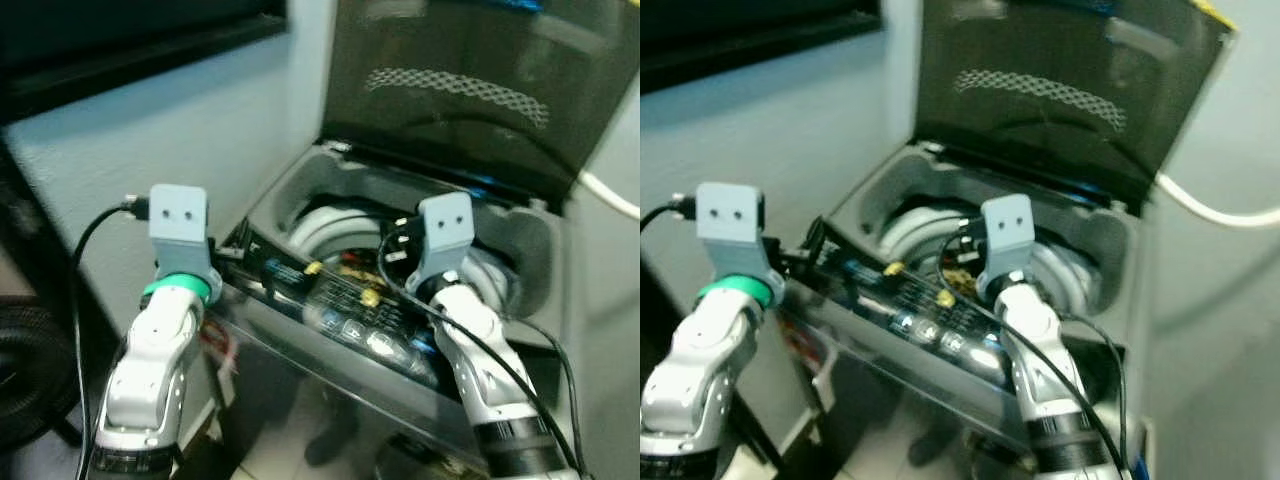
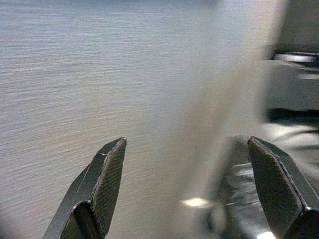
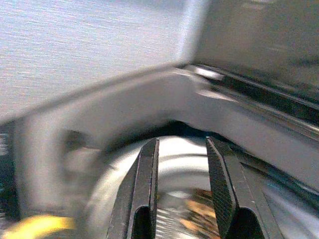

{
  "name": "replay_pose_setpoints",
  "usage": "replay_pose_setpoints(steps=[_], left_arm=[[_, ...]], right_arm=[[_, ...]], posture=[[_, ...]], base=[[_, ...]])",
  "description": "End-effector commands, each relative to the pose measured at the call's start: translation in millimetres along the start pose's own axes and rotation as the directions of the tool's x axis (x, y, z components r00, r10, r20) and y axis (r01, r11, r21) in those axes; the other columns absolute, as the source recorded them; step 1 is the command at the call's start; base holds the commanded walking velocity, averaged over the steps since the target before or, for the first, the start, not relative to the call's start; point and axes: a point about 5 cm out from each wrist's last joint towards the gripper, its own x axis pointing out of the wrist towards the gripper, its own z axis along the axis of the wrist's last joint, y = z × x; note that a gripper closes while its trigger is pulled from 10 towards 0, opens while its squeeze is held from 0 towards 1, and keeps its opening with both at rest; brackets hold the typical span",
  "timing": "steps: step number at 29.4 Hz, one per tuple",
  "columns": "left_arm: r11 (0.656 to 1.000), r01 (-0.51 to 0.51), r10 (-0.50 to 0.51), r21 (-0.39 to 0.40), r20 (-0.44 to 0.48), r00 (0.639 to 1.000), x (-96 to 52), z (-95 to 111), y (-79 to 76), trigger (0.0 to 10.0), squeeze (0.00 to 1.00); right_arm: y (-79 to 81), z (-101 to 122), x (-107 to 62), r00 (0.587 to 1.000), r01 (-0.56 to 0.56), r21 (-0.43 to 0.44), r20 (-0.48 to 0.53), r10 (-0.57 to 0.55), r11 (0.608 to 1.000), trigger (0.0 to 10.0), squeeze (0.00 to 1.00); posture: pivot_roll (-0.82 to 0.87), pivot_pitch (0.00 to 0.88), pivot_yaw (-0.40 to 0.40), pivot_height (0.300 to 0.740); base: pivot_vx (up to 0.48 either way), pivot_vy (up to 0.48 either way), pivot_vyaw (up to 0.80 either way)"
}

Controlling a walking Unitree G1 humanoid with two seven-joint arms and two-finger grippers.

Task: Clothes washing

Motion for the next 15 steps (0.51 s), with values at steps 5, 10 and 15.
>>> replay_pose_setpoints(steps=[5,10,15], left_arm=[[1.0,0.006,-0.006,0.002,-0.008,1.0,-0.6,-2.7,-1.6,10.0,0.0],[1.0,0.005,-0.005,0.006,-0.008,1.0,-0.2,-3.0,-1.4,10.0,0.0],[1.0,0.0,0.0,0.01,-0.005,1.0,0.3,-2.6,-0.5,10.0,0.0]], right_arm=[[-4.3,-5.7,-1.7,1.0,0.015,-0.004,-0.017,-0.016,1.0,10.0,0.0],[-5.5,-5.6,-1.3,1.0,0.021,-0.005,-0.016,-0.021,1.0,10.0,0.0],[-6.0,-4.9,-1.1,1.0,0.026,-0.006,-0.012,-0.026,1.0,10.0,0.0]], posture=[[-0.01,0.054,0.003,0.74],[-0.01,0.054,0.003,0.74],[-0.01,0.052,0.0,0.74]], base=[[0.0,0.0,0.8],[0.0,0.0,0.8],[0.0,0.0,0.8]])
